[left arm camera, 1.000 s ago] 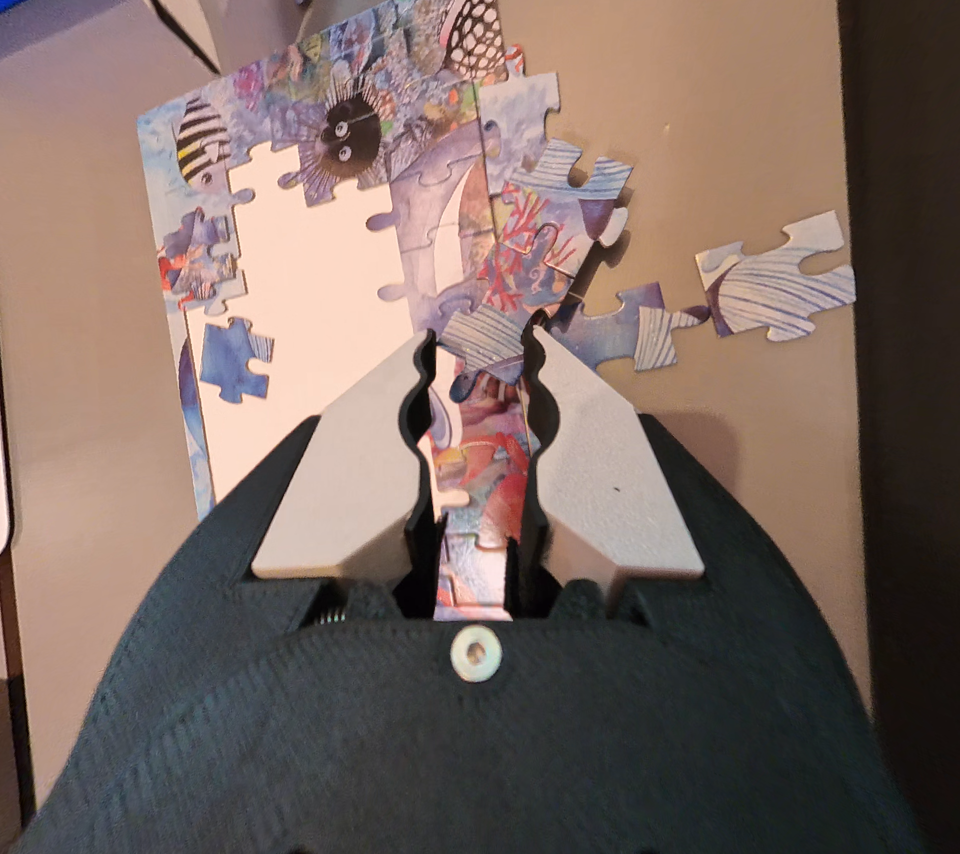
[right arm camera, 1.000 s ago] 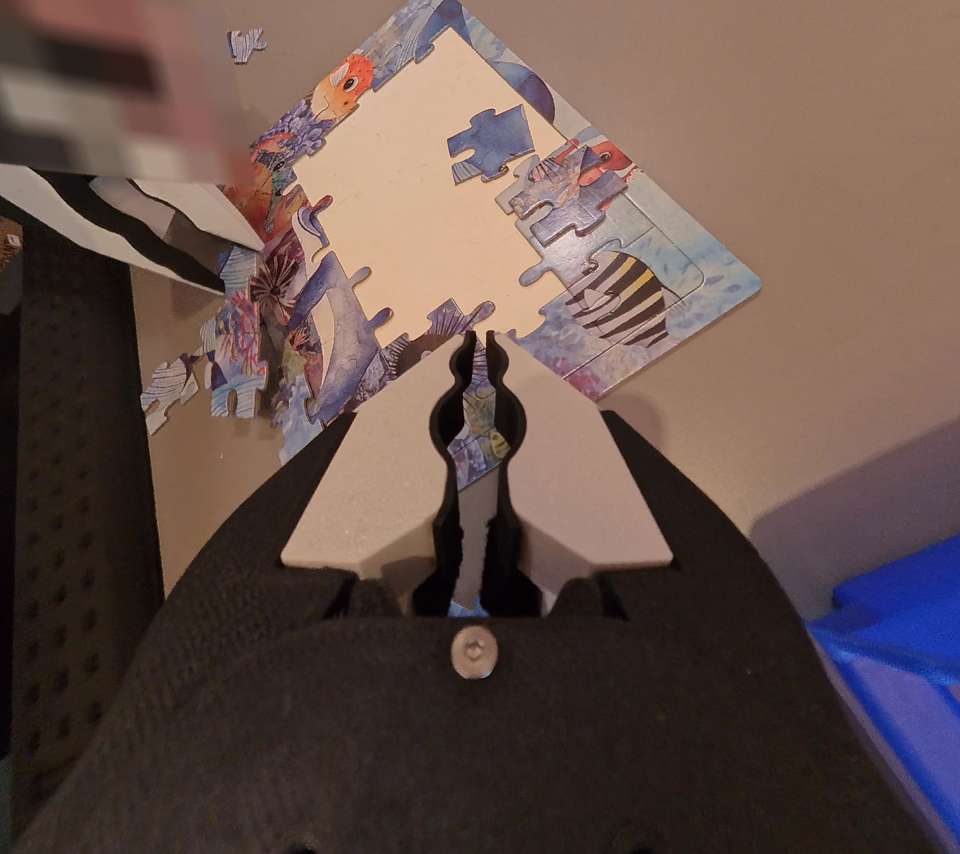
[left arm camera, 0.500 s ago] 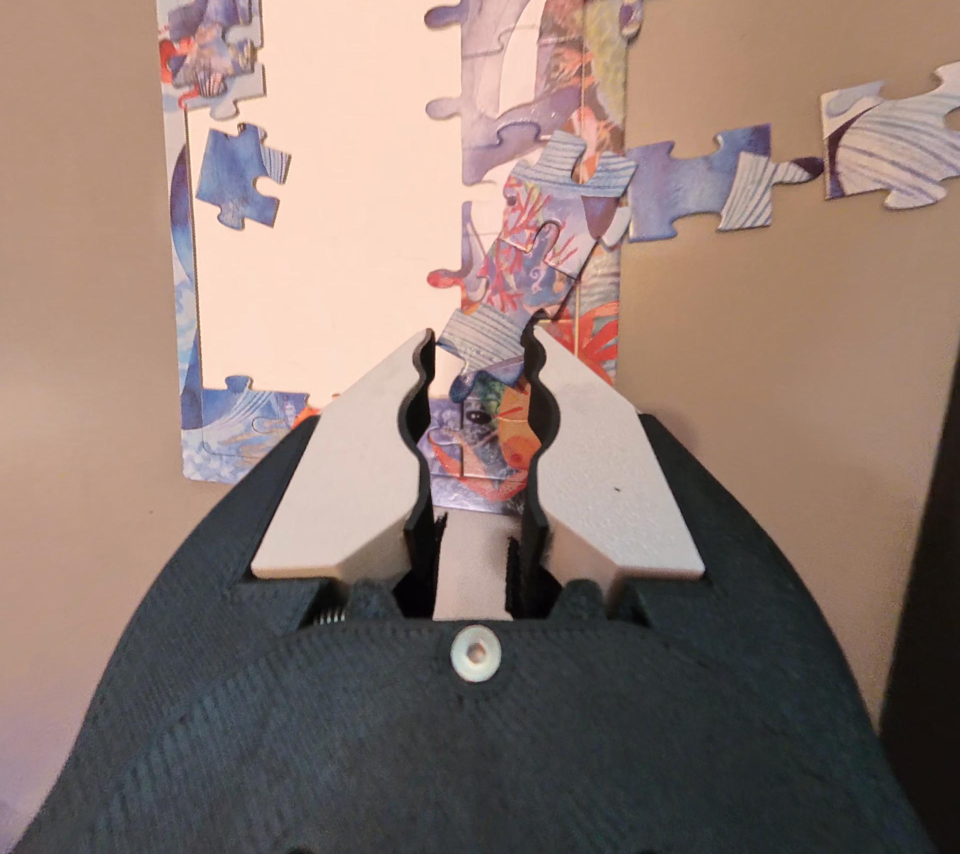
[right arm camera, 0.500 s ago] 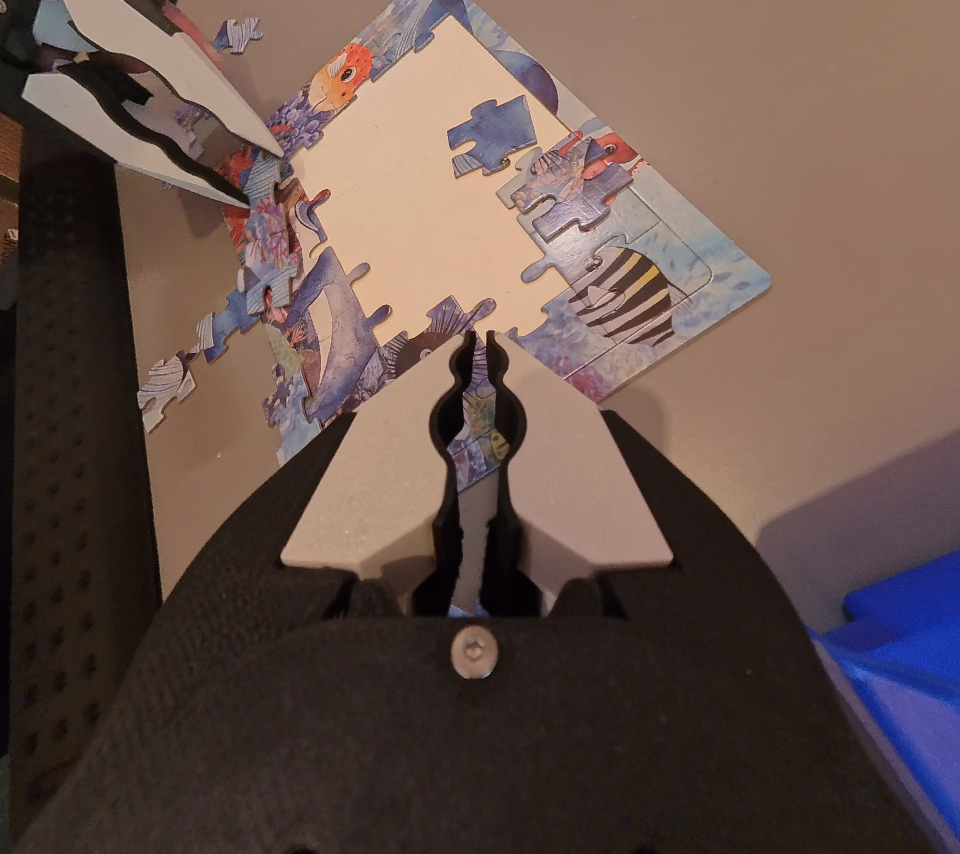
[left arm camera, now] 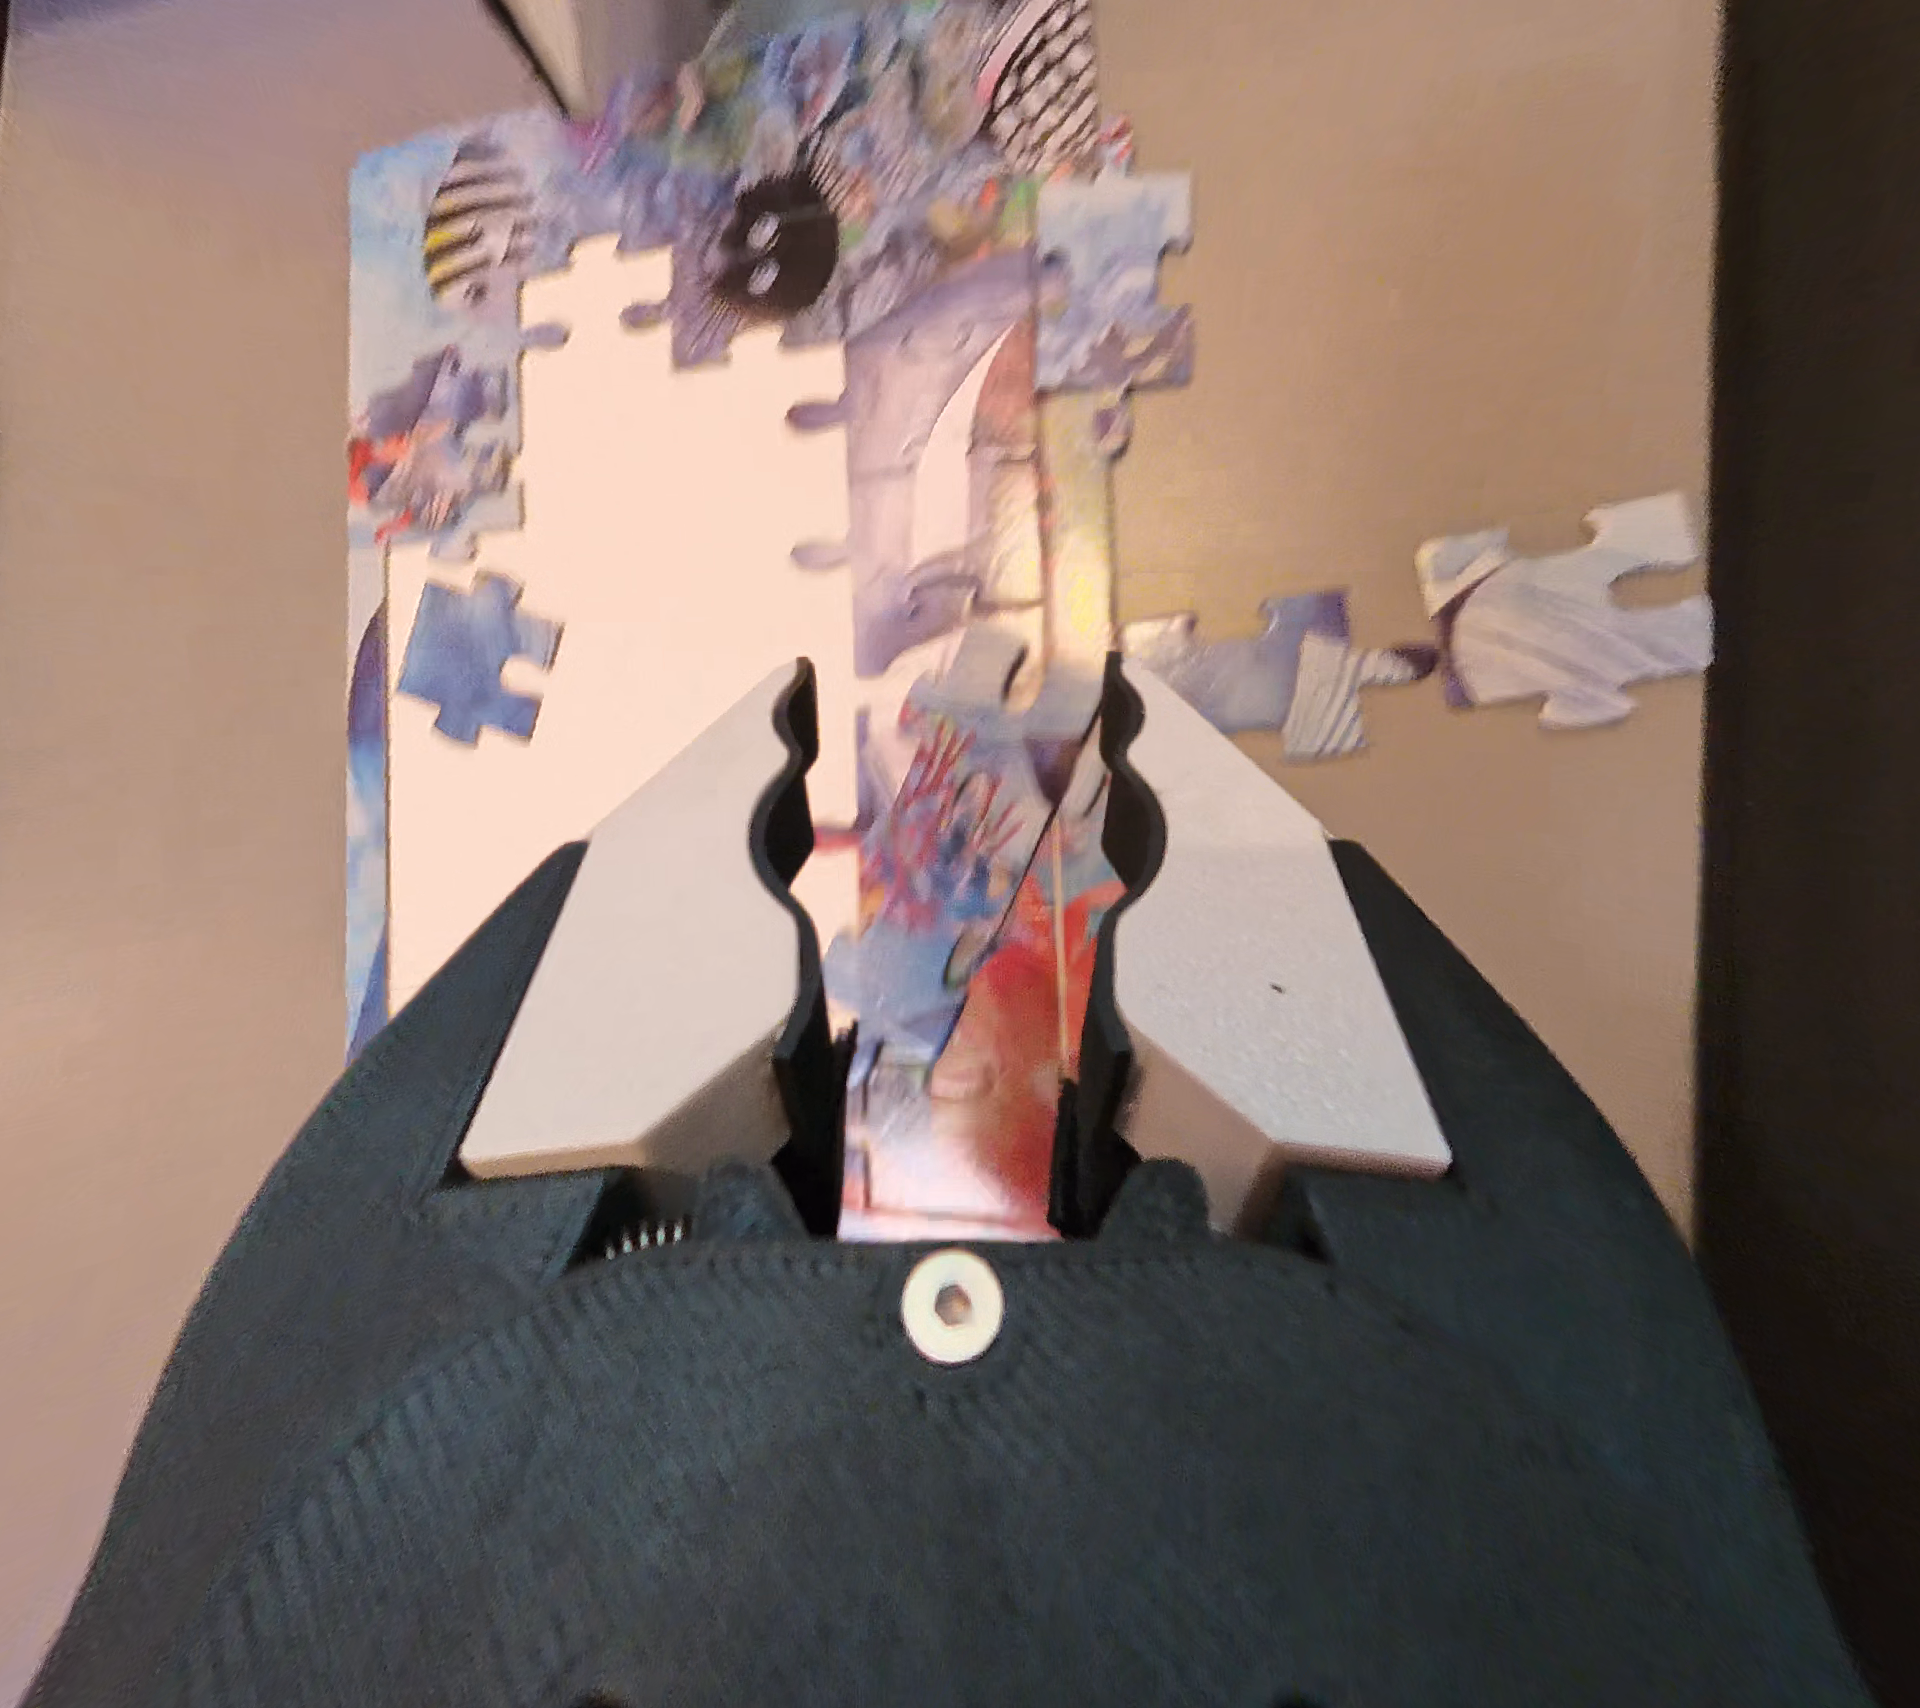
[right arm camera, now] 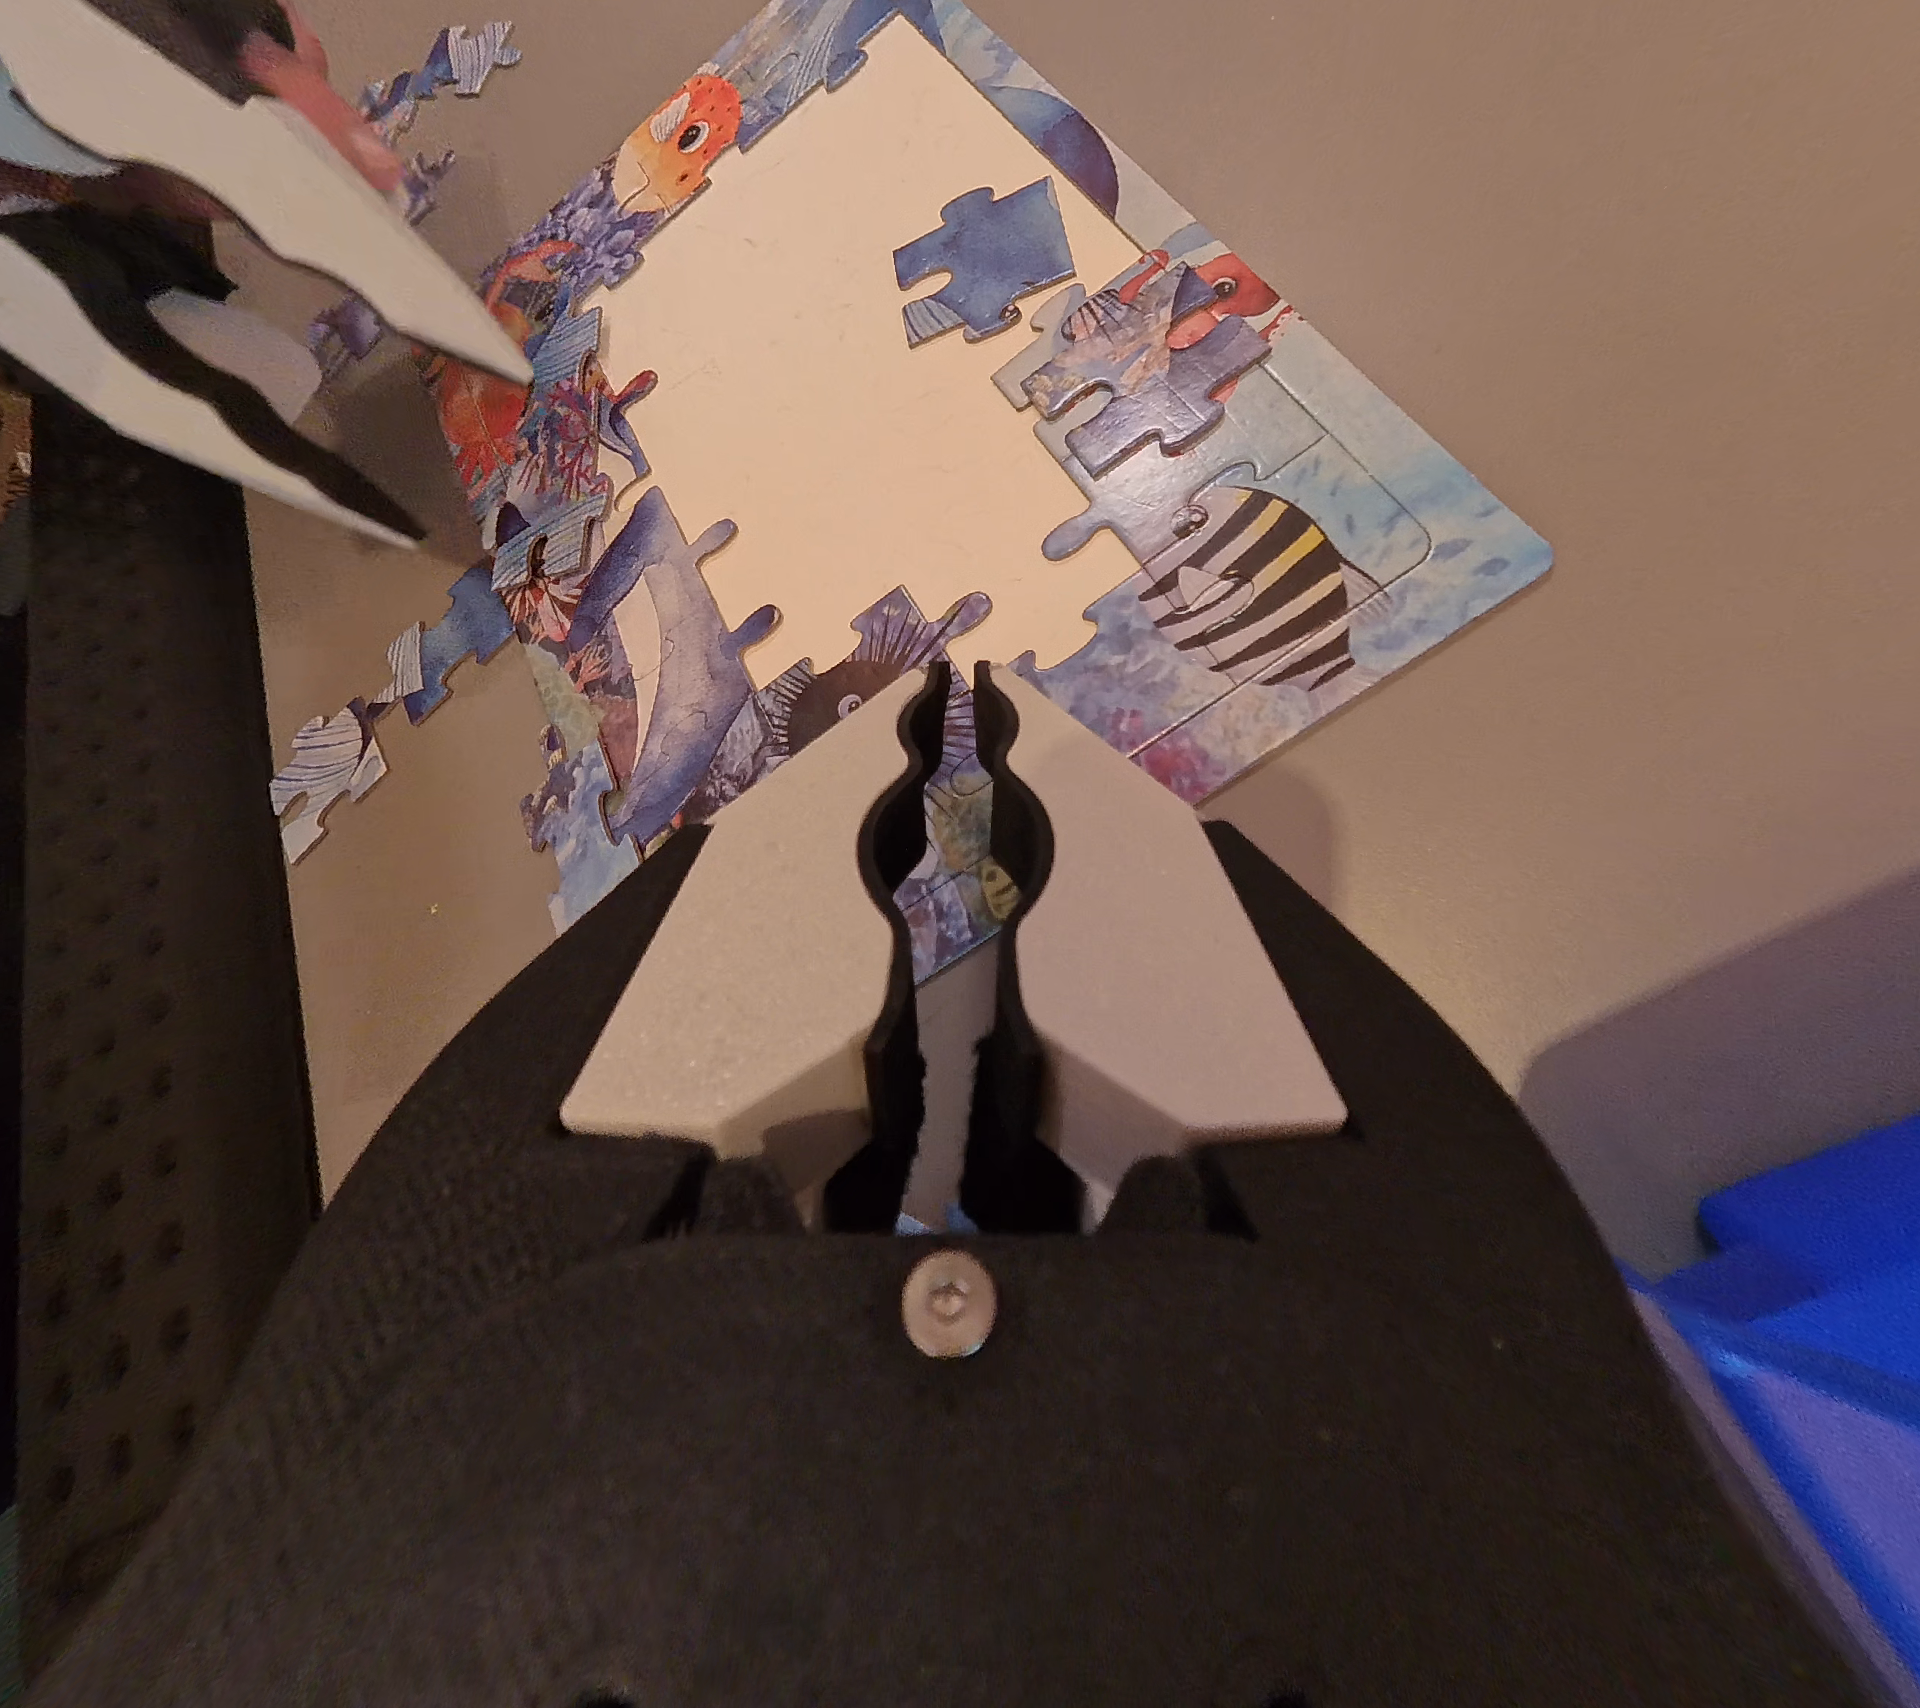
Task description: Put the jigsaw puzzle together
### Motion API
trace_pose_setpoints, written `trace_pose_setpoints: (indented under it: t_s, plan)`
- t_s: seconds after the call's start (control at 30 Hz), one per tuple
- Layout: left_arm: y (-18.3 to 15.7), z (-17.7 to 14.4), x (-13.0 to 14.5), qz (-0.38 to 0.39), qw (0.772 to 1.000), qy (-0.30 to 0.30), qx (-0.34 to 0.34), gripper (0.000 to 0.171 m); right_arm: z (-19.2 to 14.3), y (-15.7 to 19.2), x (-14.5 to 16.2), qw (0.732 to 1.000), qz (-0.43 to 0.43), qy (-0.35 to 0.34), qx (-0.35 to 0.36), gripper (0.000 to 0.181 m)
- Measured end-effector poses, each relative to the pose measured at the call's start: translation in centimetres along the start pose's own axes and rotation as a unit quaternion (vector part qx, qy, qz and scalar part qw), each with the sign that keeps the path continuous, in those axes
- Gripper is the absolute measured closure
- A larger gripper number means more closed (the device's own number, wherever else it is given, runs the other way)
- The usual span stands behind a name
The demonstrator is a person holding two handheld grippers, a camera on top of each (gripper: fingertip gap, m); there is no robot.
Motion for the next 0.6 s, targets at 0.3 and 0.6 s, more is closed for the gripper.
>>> trace_pose_setpoints:
  t_s: [0.3, 0.6]
  plan:
    - [-2.0, 4.4, -4.7, 0.035, 0.998, -0.015, 0.046, 0.122, -0.3, 0.0, -0.1, 1.000, -0.001, -0.006, 0.000, 0.178]
    - [-2.0, 5.6, -5.1, -0.001, 0.997, -0.031, 0.073, 0.139, -0.5, 0.1, -0.1, 1.000, -0.001, -0.010, 0.000, 0.178]
Point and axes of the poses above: each gripper's, where its closed fingertips meet, z out along the fingers, x out of its underside, y = z × x across the jaws, the point moved 9 cm from there along -z, back along the fingers, and after that the axes turned 10 degrees about y, right-handed, at the moved point
